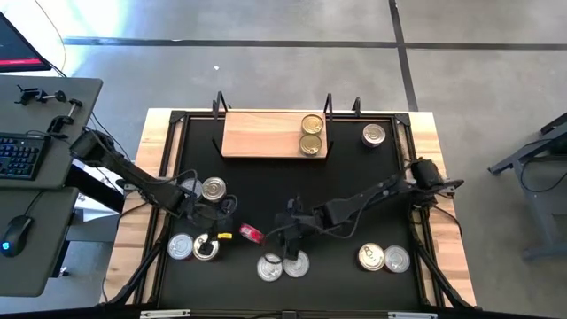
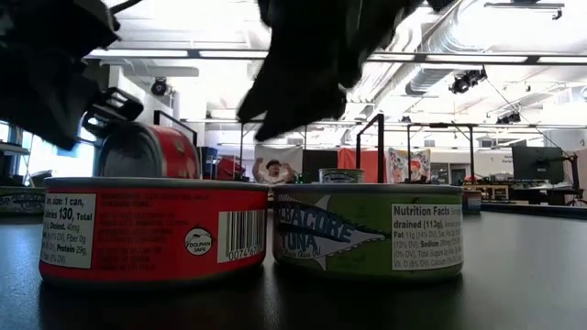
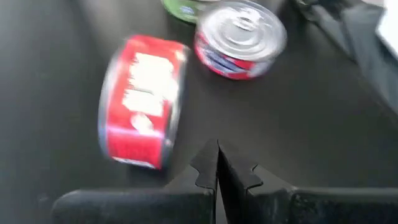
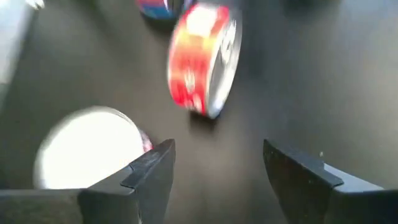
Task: Stack canned seafood by type on shelf
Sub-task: Put the red tuna can on the shelf
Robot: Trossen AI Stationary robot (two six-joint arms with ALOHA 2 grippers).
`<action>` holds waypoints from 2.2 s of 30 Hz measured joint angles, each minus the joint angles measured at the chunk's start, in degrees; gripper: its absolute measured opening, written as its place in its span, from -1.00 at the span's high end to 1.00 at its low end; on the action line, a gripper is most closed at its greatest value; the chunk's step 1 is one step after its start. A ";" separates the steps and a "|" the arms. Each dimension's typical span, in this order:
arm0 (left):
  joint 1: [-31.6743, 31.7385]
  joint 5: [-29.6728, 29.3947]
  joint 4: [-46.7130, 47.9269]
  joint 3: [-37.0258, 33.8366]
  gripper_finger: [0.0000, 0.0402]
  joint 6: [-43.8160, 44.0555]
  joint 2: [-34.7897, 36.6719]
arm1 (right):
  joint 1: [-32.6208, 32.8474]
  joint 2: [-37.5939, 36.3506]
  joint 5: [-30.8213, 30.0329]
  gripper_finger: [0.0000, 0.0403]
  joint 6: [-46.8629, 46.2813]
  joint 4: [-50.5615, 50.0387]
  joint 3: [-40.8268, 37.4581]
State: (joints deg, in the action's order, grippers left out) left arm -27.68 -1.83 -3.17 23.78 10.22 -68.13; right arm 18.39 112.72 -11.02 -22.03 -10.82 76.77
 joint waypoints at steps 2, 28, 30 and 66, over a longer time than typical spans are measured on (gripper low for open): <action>-0.12 -2.08 -0.25 0.10 1.00 0.59 -0.01 | 0.00 2.10 -0.88 -0.17 0.06 1.27 -0.09; 3.05 -18.75 22.97 9.24 1.00 -17.21 6.47 | 0.02 2.65 -5.75 -0.17 4.27 4.55 -0.02; 2.28 -14.40 21.05 9.24 0.98 -25.29 5.31 | 0.09 2.65 -5.78 -0.17 5.21 3.82 -0.02; -1.28 -26.95 32.15 16.91 0.29 -38.94 -9.81 | -6.26 6.65 -12.99 -0.17 2.37 8.37 -0.03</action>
State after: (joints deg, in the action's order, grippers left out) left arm -28.96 -28.78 28.99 40.68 -28.73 -77.93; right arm 12.14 119.37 -24.01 -19.67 -2.45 76.74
